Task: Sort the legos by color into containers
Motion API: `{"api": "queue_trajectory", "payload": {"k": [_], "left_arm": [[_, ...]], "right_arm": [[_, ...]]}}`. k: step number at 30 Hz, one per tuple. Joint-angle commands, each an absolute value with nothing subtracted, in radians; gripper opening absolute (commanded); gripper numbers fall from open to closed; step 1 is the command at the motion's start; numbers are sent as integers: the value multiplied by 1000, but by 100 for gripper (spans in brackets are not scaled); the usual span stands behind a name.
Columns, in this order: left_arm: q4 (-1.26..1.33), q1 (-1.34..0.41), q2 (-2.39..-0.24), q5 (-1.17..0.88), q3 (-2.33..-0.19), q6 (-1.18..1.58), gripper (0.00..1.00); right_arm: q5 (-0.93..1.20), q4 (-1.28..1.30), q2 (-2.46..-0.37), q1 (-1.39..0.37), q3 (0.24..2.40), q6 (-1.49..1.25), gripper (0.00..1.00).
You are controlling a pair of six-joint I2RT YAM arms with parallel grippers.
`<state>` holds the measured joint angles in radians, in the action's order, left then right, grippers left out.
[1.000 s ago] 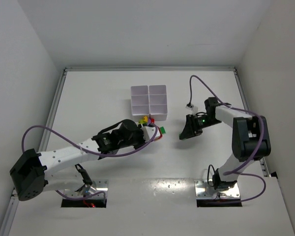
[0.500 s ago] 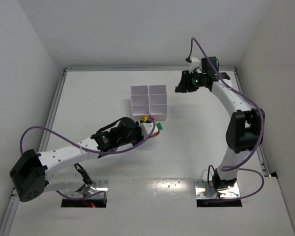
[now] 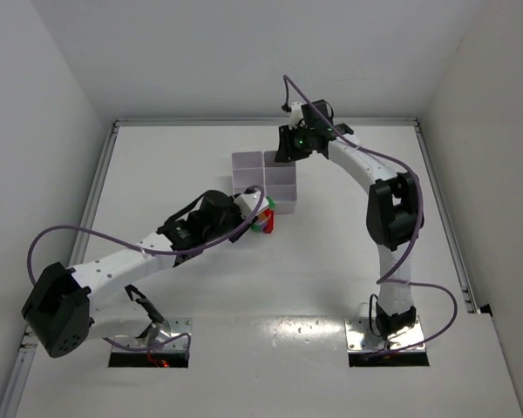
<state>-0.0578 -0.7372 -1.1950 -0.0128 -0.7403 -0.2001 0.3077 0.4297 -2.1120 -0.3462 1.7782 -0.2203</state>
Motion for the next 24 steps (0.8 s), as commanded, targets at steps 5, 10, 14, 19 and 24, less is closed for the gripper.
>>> {"api": "queue_trajectory", "payload": {"k": [5,10,14,19,24], "left_arm": [[-17,-703,-1221,-32,-799,-184,0],[-17,-693,-1221,-32,-799,-184,0],[-17,-693,-1230,-41,-799,-193,0],[-6,-693,-1239,-51,-799,-193,0],[3,-693,-1249,-60,-799,-193,0]], "right_arm": [[222,403,-2157,-356,1893,-232,2],[222,431,-2177,-376,1914,-213,23],[242,440,-2140,-385,1855,-204,24],[242,440,-2073,-394,1772,-184,36],[218,428,-2052,-394,1741,-175,74]]}}
